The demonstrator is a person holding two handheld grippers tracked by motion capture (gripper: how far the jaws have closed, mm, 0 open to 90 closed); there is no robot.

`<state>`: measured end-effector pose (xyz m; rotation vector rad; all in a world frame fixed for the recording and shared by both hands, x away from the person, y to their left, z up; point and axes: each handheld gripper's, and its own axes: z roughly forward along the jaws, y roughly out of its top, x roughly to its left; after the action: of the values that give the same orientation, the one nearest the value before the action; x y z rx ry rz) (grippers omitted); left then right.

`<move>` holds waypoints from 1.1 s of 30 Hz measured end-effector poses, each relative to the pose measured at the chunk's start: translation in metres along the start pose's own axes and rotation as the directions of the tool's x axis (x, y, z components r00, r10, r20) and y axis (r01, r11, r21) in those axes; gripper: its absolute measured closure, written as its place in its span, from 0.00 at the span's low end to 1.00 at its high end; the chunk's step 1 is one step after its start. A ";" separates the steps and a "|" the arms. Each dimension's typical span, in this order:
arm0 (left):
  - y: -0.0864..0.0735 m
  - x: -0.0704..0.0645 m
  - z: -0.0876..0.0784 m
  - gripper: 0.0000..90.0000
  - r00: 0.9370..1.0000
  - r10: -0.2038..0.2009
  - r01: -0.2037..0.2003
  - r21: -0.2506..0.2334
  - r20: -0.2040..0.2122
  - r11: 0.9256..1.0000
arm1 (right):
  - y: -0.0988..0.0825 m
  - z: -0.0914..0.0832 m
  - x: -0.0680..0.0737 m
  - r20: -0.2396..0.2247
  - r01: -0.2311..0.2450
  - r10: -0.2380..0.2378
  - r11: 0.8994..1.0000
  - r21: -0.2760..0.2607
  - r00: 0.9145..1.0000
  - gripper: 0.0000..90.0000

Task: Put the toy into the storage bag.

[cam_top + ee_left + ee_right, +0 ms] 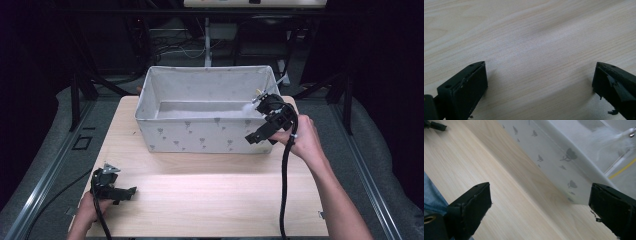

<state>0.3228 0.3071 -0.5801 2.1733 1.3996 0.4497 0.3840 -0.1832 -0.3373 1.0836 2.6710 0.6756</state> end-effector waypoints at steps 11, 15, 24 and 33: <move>0.000 0.000 0.000 0.00 1.000 -0.003 0.003 0.001 0.003 1.000 | -0.032 0.033 0.021 -0.029 0.009 -0.009 1.000 0.000 1.000 0.01; 0.000 0.000 0.000 0.00 1.000 -0.002 0.002 -0.001 0.001 1.000 | -0.046 0.047 0.026 -0.040 0.007 -0.007 1.000 0.002 0.999 0.01; 0.000 -0.001 0.000 0.00 1.000 -0.003 0.003 -0.001 0.001 1.000 | -0.075 0.073 0.036 -0.052 0.001 0.000 1.000 0.018 0.999 0.00; 0.000 0.000 0.000 0.00 1.000 -0.001 0.001 -0.001 0.002 1.000 | -0.096 0.090 0.035 -0.060 -0.037 0.038 0.999 0.018 0.997 0.00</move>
<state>0.3224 0.3067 -0.5802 2.1716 1.3994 0.4479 0.3292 -0.1884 -0.4614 1.1373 2.7179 0.7049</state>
